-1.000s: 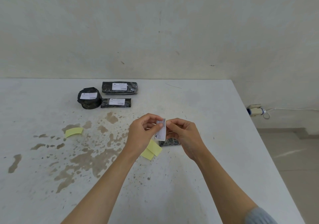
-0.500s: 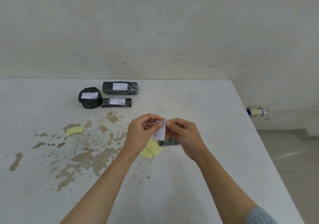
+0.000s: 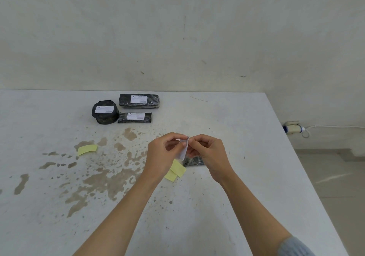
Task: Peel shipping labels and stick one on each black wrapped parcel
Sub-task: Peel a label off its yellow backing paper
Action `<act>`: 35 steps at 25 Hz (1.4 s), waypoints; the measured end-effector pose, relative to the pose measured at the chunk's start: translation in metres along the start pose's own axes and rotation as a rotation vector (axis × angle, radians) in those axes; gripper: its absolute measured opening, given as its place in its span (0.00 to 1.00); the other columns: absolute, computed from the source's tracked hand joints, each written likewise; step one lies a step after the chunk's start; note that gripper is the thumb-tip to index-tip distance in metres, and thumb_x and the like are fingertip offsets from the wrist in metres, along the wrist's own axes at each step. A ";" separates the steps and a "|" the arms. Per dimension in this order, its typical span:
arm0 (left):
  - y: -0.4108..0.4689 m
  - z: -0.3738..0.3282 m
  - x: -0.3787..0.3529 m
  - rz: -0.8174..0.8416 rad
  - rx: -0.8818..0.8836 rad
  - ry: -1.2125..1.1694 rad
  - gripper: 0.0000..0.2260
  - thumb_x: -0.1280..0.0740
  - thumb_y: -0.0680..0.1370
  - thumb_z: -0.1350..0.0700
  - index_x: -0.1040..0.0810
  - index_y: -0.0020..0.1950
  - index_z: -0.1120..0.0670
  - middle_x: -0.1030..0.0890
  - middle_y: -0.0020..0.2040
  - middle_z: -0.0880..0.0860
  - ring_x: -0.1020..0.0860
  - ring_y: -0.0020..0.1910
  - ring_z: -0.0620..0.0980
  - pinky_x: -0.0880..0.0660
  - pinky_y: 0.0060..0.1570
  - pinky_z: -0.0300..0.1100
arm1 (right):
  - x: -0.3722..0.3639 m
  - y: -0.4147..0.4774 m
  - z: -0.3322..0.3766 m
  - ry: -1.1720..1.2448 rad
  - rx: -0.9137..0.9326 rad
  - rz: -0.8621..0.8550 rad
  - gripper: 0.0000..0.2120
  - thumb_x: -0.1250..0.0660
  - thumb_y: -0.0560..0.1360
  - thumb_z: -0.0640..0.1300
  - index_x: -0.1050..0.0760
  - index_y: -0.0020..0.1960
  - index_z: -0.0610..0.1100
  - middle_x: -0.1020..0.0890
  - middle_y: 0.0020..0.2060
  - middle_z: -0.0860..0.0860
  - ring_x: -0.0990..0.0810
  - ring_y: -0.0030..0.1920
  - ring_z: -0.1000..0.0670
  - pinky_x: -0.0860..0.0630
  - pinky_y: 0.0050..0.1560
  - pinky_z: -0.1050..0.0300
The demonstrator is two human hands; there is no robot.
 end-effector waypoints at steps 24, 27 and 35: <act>-0.006 0.015 0.014 -0.037 0.170 -0.259 0.05 0.29 0.73 0.61 0.16 0.45 0.61 0.15 0.42 0.58 0.16 0.41 0.51 0.20 0.42 0.35 | -0.010 -0.005 0.022 -0.327 0.157 -0.029 0.02 0.27 0.70 0.38 0.16 0.42 0.42 0.14 0.36 0.49 0.16 0.40 0.52 0.21 0.44 0.63; -0.005 0.013 0.014 -0.016 0.166 -0.241 0.05 0.30 0.73 0.61 0.16 0.45 0.61 0.15 0.42 0.58 0.15 0.40 0.52 0.21 0.41 0.35 | -0.009 -0.005 0.021 -0.325 0.147 -0.027 0.02 0.28 0.70 0.37 0.16 0.42 0.41 0.14 0.37 0.48 0.16 0.40 0.52 0.20 0.45 0.61; -0.003 0.008 0.013 -0.012 0.145 -0.167 0.03 0.28 0.72 0.62 0.16 0.43 0.61 0.15 0.40 0.57 0.15 0.39 0.51 0.20 0.41 0.36 | -0.006 -0.003 0.018 -0.327 0.139 0.003 0.04 0.30 0.72 0.37 0.16 0.43 0.42 0.14 0.38 0.47 0.16 0.42 0.47 0.19 0.49 0.50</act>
Point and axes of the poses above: each hand's wrist, its own y-axis towards the middle knuckle, its own x-axis out of the back of the hand, z = x × y, the point moved 10 cm from there along y, towards the middle knuckle
